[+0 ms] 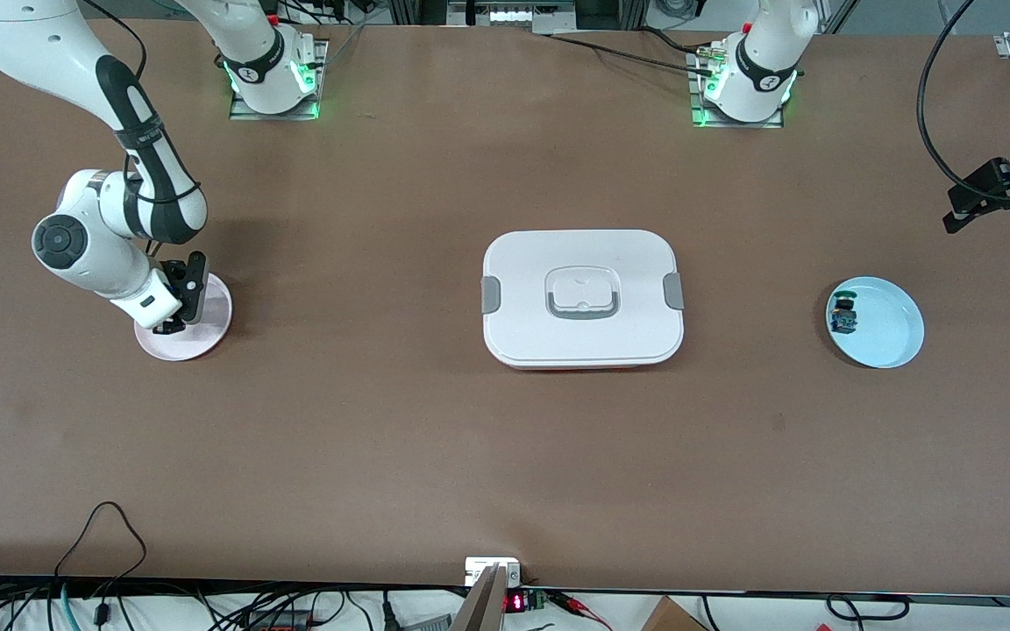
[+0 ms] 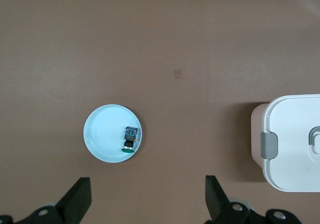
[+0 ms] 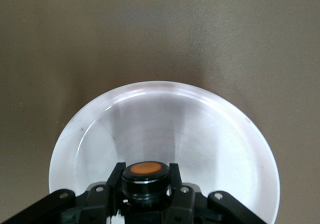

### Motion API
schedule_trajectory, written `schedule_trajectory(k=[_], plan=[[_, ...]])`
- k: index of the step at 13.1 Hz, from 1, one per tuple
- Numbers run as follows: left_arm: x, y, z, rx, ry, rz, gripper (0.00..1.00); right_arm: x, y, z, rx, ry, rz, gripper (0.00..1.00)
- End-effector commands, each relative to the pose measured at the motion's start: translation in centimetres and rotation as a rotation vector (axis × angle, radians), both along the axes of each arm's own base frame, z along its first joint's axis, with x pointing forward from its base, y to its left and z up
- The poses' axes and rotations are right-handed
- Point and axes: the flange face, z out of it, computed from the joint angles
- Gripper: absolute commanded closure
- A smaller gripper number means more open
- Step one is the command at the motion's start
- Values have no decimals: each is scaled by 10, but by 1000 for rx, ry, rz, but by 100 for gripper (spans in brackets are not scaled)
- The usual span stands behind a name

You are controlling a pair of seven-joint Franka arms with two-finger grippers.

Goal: Transfer orange switch to right arm and place
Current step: 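Lower the orange switch onto the white plate with the right gripper, then open the right gripper to release the switch on the plate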

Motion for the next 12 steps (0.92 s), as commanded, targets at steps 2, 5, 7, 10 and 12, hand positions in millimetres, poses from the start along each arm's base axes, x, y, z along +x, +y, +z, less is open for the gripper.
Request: schedule_trajectory(k=[2,5,7,10,12], plan=[[5,-7,5,11,2,-2,0,-3,-2,-6,4,-18,27,56],[5,-11,2,12,16,-22,0,2,3,3,6,-30,34,0],[3,-11,1,11,30,-22,0,4,4,17,10,-42,20,0],[4,-10,-8,12,70,-16,0,29,17,67,56,11,-20,0],[-1,-10,-11,9,109,-13,0,44,18,94,88,29,-52,0]])
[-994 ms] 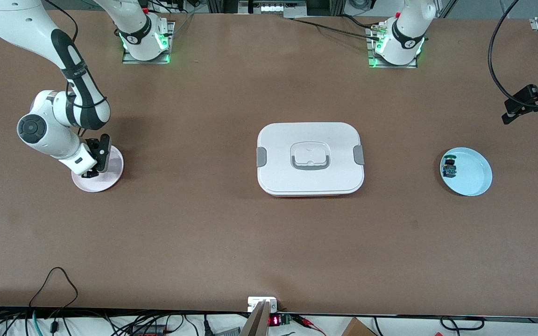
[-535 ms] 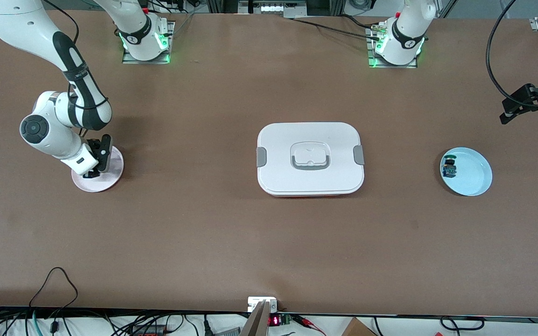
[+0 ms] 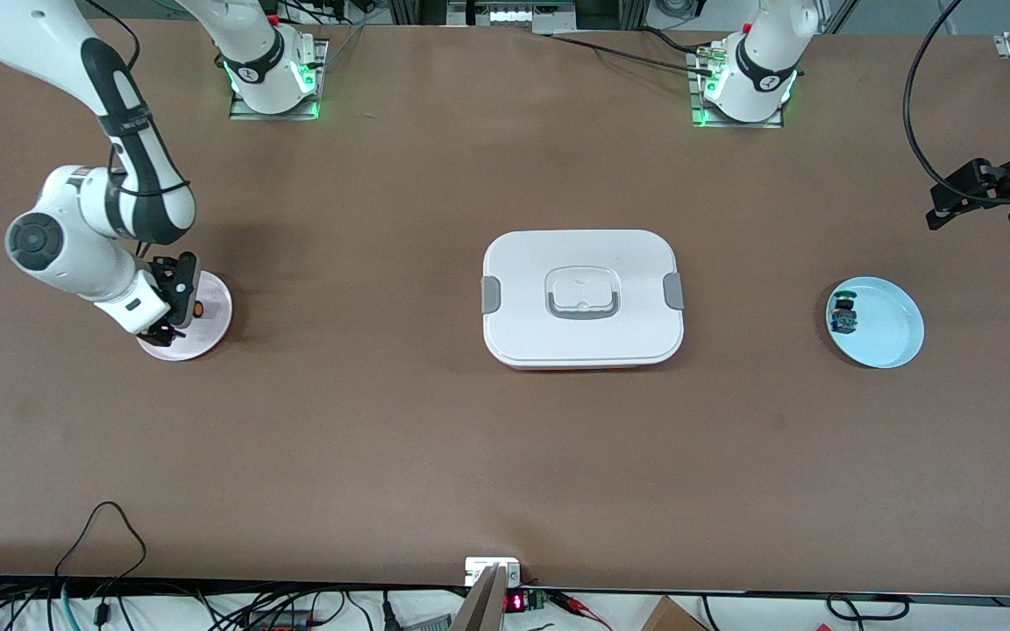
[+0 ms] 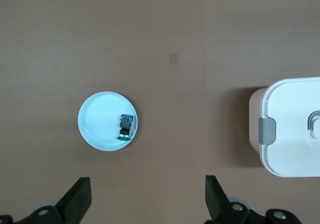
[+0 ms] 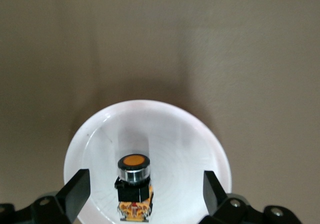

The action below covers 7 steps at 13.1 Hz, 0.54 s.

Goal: Transfer orange switch to right arm and place
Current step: 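Open the right gripper to release the switch on the plate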

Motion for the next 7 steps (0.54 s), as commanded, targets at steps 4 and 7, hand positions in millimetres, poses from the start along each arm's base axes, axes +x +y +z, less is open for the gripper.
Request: schedule_trajectory(k=[4,7], plan=[[1,-2,4,13,23,1,0,31,3,86,93,-78,-143,0],[1,-2,4,12,23,0,0,44,5,122,113,-55,-373,0]])
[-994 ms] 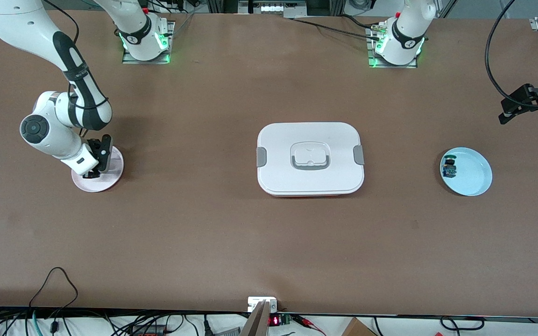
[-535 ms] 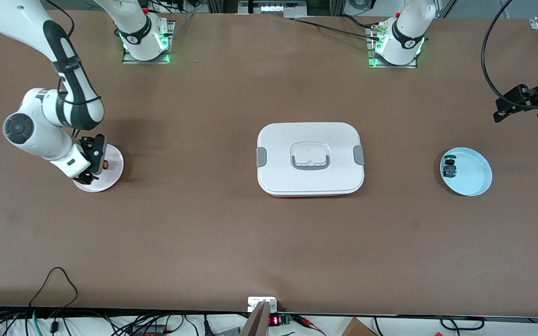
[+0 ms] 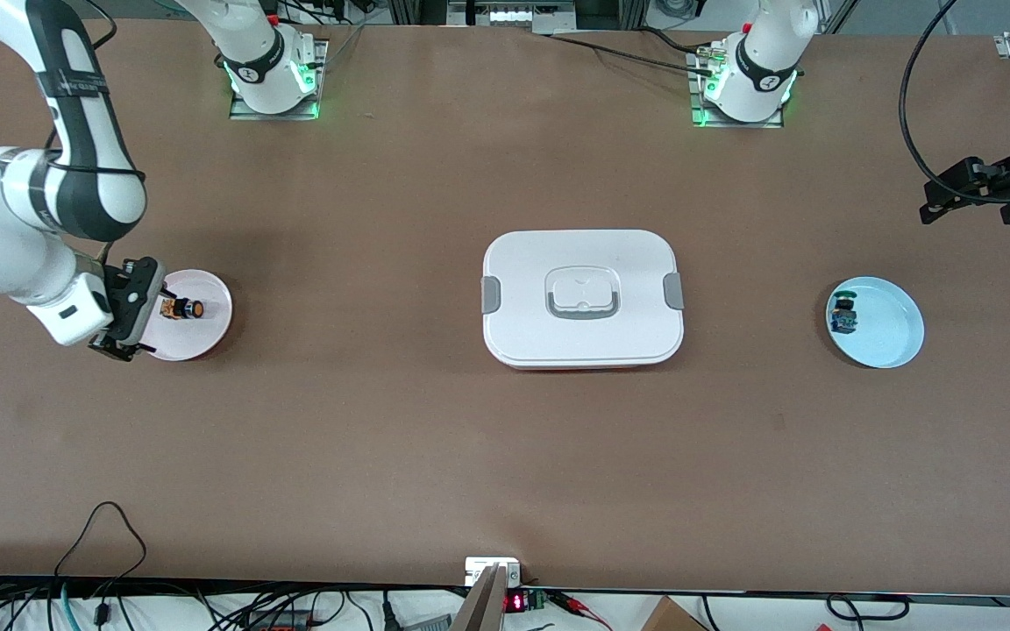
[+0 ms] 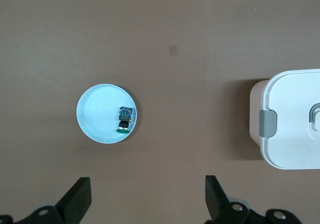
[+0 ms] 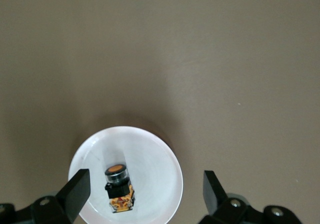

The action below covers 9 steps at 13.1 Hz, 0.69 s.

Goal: Transfer orange switch to right arm and place
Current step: 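Open the right gripper to release the switch on the plate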

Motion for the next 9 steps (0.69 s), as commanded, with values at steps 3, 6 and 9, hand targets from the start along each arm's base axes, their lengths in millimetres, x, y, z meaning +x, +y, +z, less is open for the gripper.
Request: schedule_trajectory(k=[3,6,9], plan=[[3,-1,6,12,3,-5,0,11,1,56,31,34,-303,0],[5,-1,3,13,8,-6,0,6,6,76,35,73,-486,0],[5,-1,3,13,8,-6,0,7,34,101,18,136,-699,0]])
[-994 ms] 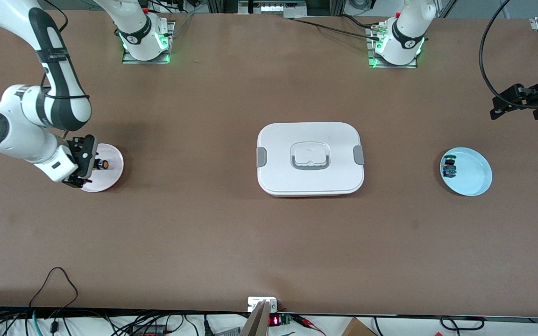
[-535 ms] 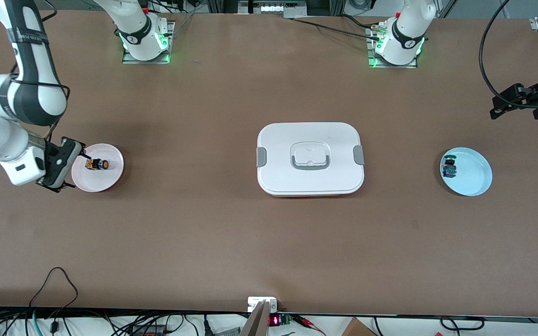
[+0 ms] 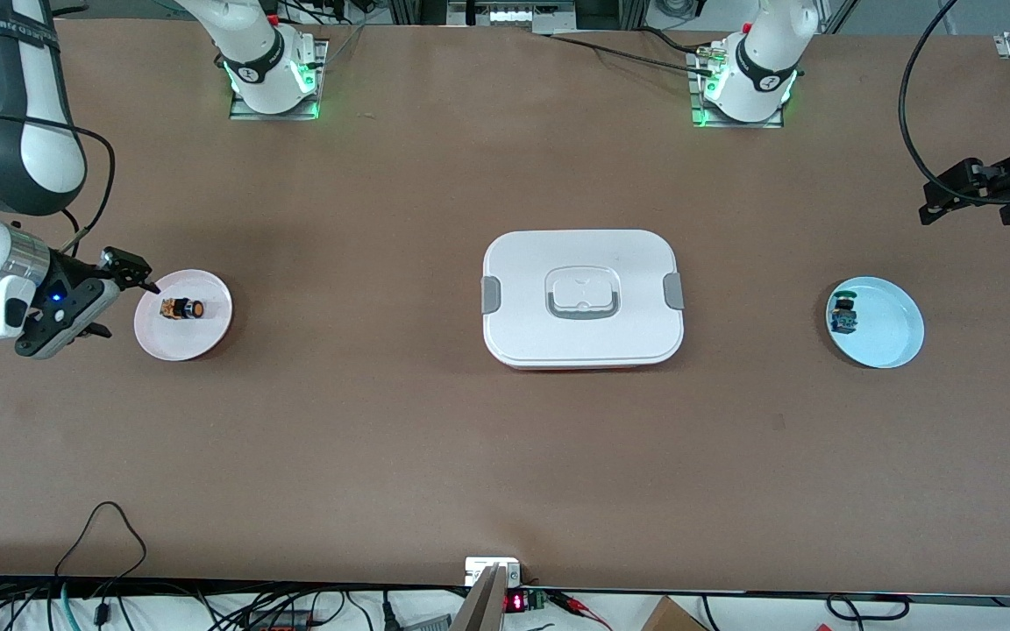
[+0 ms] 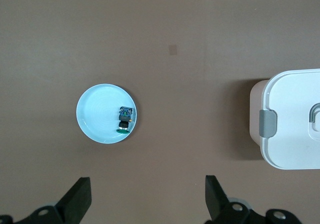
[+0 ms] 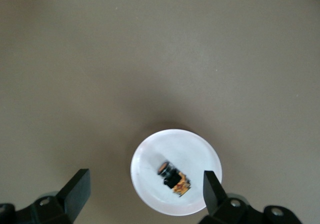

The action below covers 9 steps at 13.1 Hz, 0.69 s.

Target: Transfer orange switch to right arm and place

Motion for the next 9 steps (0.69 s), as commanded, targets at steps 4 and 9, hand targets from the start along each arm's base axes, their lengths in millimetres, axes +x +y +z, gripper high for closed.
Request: schedule_trajectory(k=[4,9], plan=[[4,-1,4,14,5,-6,0,-14,34,59,-12,134,-335,0],[4,-1,4,14,5,-6,0,-42,34,89,-74,292,-501,0]])
